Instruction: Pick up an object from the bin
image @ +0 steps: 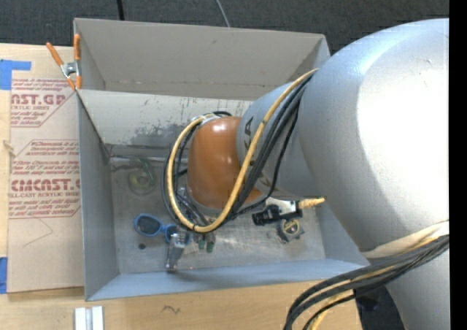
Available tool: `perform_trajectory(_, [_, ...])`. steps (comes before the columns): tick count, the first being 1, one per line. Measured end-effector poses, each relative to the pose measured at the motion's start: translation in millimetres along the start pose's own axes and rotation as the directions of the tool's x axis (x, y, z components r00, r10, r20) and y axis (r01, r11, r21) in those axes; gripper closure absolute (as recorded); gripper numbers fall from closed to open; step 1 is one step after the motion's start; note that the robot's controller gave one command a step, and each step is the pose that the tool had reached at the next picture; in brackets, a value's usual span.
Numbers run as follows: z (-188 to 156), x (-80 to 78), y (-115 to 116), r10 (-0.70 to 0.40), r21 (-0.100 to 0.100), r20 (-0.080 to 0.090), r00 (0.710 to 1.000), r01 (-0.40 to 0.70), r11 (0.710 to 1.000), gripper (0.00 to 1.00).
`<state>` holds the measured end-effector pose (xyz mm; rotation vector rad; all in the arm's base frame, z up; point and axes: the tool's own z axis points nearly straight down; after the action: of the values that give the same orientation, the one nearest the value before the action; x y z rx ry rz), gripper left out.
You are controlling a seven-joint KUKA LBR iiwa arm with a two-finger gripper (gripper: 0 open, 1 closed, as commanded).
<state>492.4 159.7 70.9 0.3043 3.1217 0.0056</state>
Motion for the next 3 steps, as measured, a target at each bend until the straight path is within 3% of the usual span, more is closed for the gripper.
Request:
perform_trajectory(1, [-0.9, -0.5, 1.0, -0.001, 0.001, -0.003, 1.000, 0.001, 1.000, 0.00])
perform_trajectory(2, [-2.2, 0.2, 1.6, -0.001, 0.002, -0.008, 1.000, 0.001, 1.000, 1.00])
perform_trajectory(3, [-79.1, -1.4, 3.4, -0.002, 0.000, 0.001, 1.000, 0.002, 1.000, 1.00])
